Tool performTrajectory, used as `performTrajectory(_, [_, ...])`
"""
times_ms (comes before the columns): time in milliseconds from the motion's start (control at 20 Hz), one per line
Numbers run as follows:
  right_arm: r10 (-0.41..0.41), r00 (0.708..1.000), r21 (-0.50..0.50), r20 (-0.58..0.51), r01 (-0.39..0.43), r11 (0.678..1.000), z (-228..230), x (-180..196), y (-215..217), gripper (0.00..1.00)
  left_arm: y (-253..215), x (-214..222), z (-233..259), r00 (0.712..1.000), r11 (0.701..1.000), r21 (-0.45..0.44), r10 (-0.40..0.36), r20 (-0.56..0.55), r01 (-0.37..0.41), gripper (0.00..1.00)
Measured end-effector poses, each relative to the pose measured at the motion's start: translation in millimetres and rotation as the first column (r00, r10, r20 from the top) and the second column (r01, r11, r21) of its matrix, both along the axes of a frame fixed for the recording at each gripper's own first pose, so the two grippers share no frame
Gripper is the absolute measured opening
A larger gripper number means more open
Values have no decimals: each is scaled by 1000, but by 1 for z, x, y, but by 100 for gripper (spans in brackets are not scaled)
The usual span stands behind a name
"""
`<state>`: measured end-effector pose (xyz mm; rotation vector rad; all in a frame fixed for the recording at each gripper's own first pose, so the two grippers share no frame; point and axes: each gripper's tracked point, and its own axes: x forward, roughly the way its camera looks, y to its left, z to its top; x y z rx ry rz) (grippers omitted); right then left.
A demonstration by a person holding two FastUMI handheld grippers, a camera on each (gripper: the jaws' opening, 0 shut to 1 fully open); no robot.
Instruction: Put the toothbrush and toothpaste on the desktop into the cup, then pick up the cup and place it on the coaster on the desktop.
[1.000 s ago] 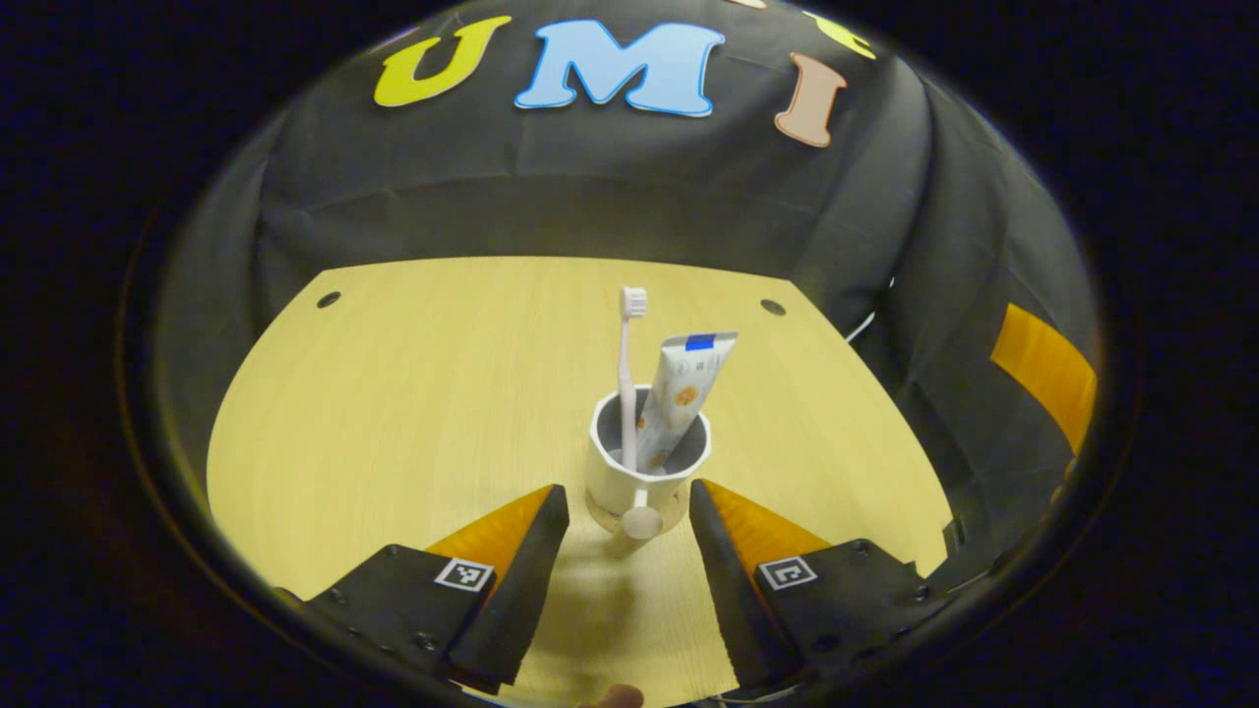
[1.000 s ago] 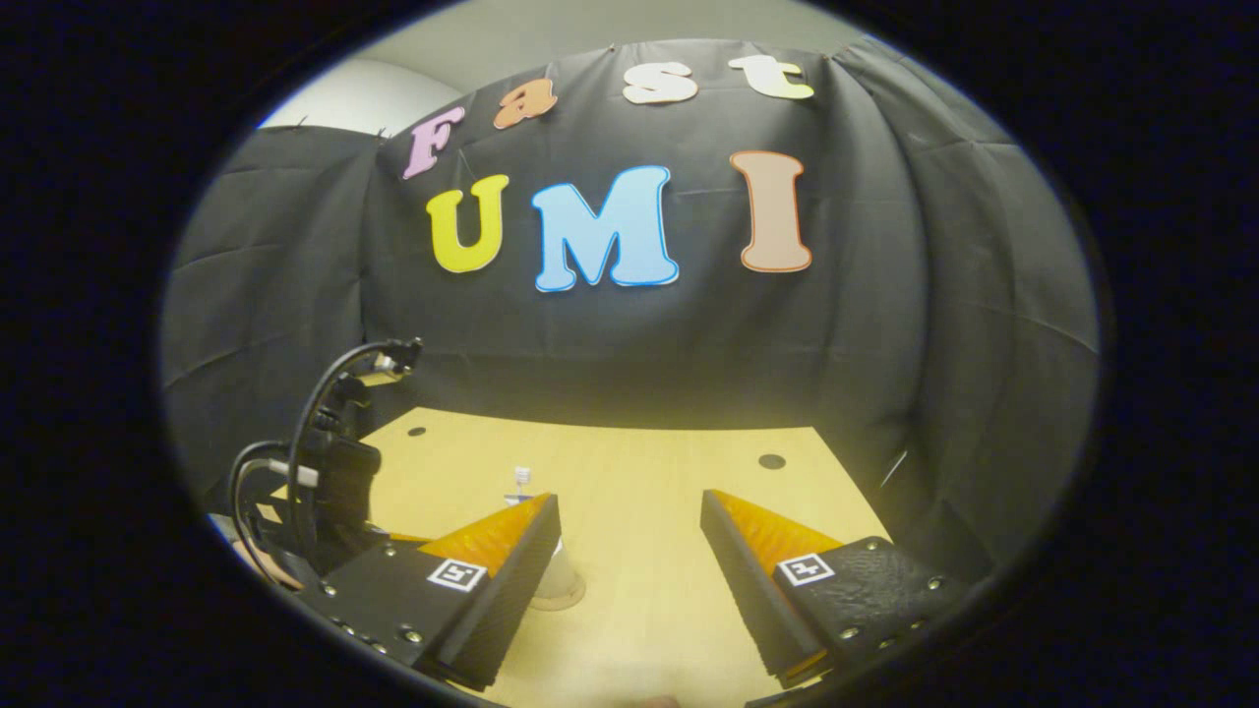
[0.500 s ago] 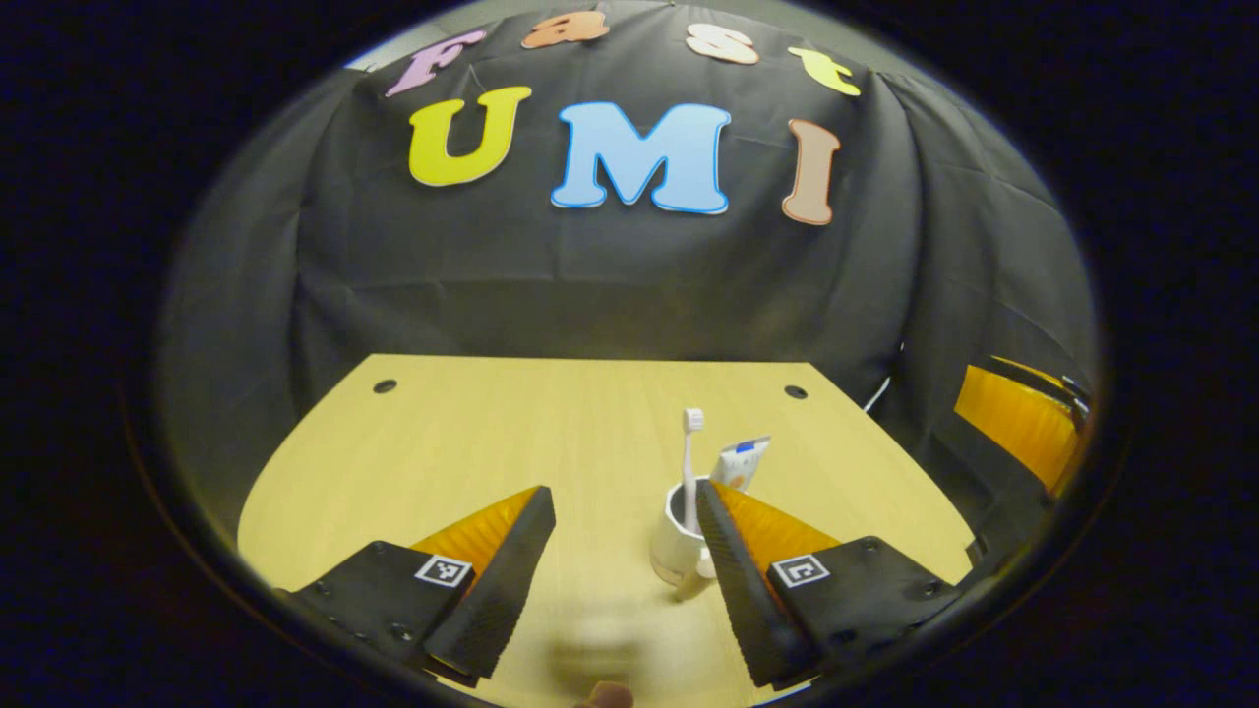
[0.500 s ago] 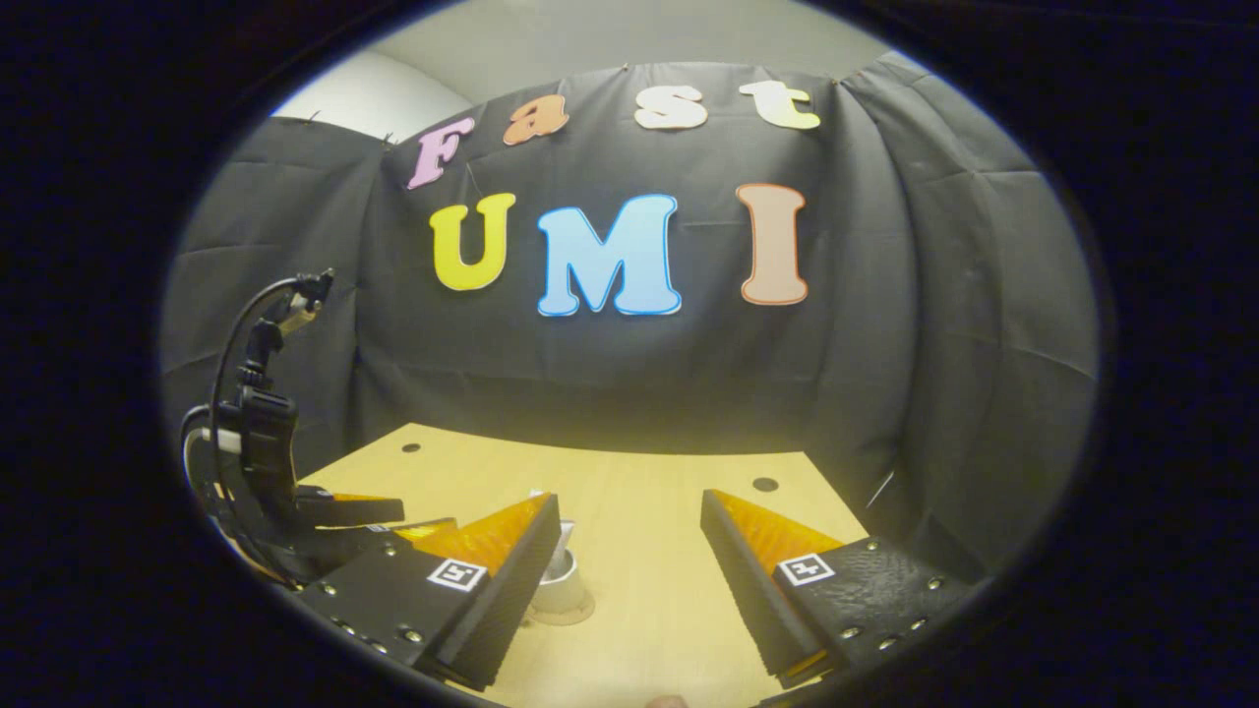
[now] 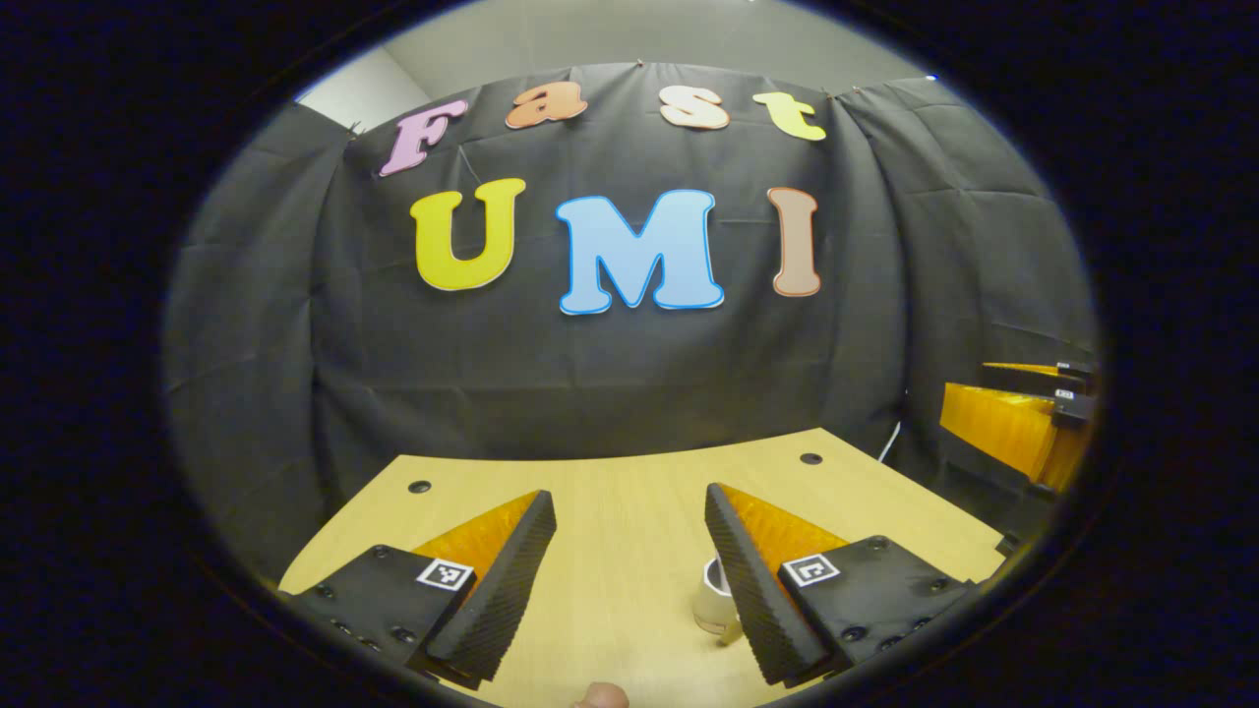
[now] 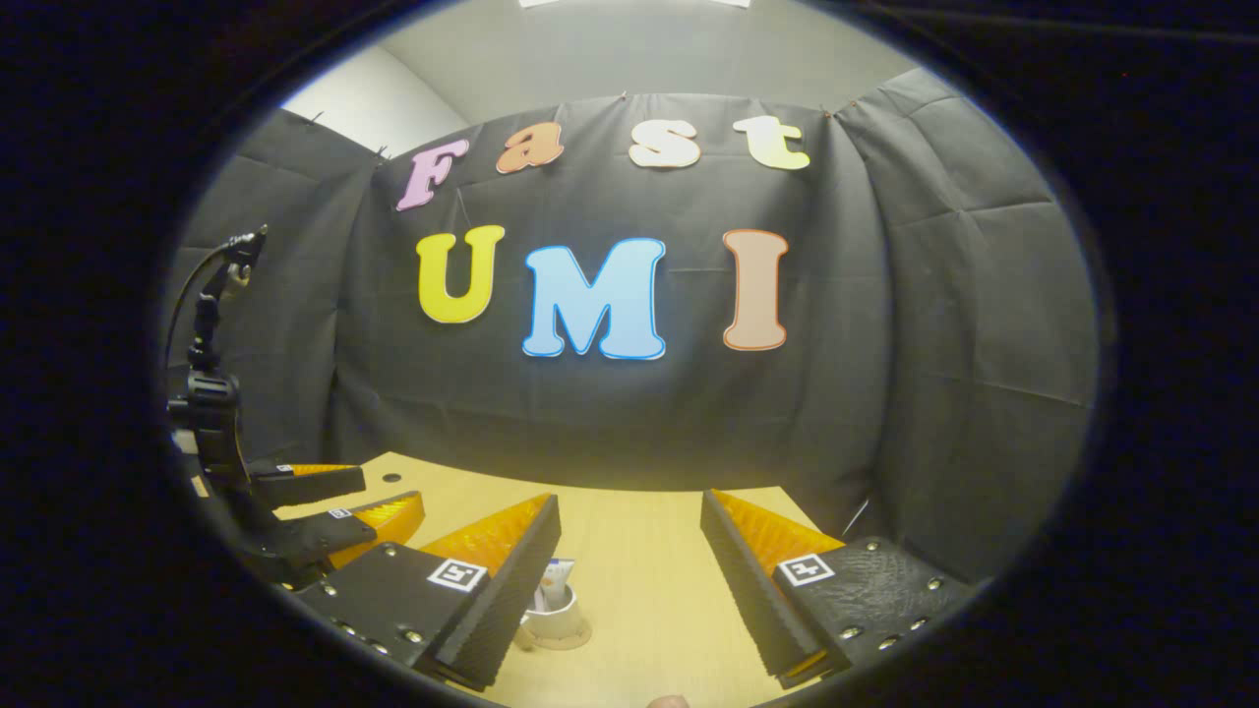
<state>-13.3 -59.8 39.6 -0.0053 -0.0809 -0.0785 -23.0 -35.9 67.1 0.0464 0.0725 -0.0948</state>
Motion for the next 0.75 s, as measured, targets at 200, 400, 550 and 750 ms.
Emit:
performTrajectory(200, [-38, 999, 2, 19, 38, 999, 5, -3, -14, 91, -13, -2, 8, 999, 1000, -1, -16, 29, 16, 97])
performTrajectory(400, [-51, 999, -14, 19, 51, 999, 6, -7, -37, 92, -23, 0, 13, 998, 999, -32, 22, 61, -20, 98])
performTrajectory(550, [-82, 997, -22, 15, 82, 996, 4, -8, -68, 92, -31, -8, 22, 992, 997, -42, 75, 104, -71, 99])
performTrajectory(750, [-60, 998, -37, 24, 61, 997, 4, -10, -101, 92, -57, -15, 42, 978, 992, -55, 120, 169, -112, 96])
